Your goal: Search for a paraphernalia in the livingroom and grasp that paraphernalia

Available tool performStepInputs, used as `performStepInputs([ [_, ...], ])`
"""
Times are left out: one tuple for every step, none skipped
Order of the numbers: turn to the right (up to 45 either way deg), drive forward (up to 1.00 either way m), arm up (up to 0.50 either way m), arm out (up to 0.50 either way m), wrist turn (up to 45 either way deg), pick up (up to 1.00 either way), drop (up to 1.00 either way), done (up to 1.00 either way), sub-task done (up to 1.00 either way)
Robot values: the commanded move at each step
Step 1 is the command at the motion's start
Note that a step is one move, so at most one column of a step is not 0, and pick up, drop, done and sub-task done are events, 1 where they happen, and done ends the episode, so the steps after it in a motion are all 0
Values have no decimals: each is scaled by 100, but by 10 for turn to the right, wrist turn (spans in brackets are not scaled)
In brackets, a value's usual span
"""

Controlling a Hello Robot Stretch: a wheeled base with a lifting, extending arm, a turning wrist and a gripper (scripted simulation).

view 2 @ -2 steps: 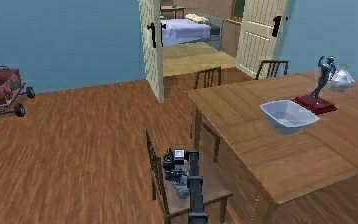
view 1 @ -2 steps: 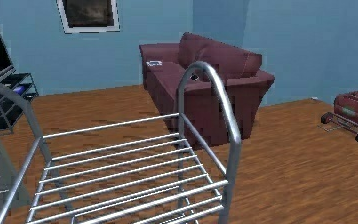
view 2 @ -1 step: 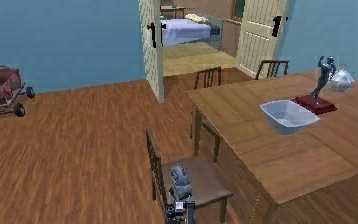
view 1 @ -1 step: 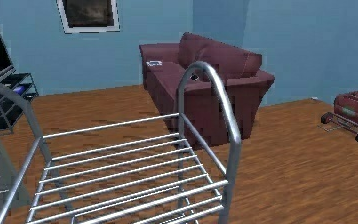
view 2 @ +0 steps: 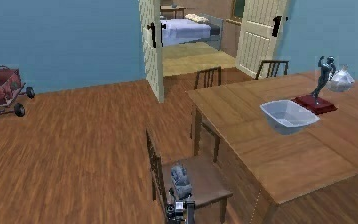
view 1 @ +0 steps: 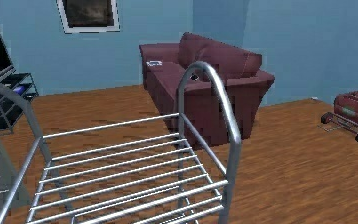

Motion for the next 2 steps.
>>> performStepInputs([
  [0,0,10,0,0,0,0,0,0],
  [0,0,0,0,0,0,0,100,0],
])
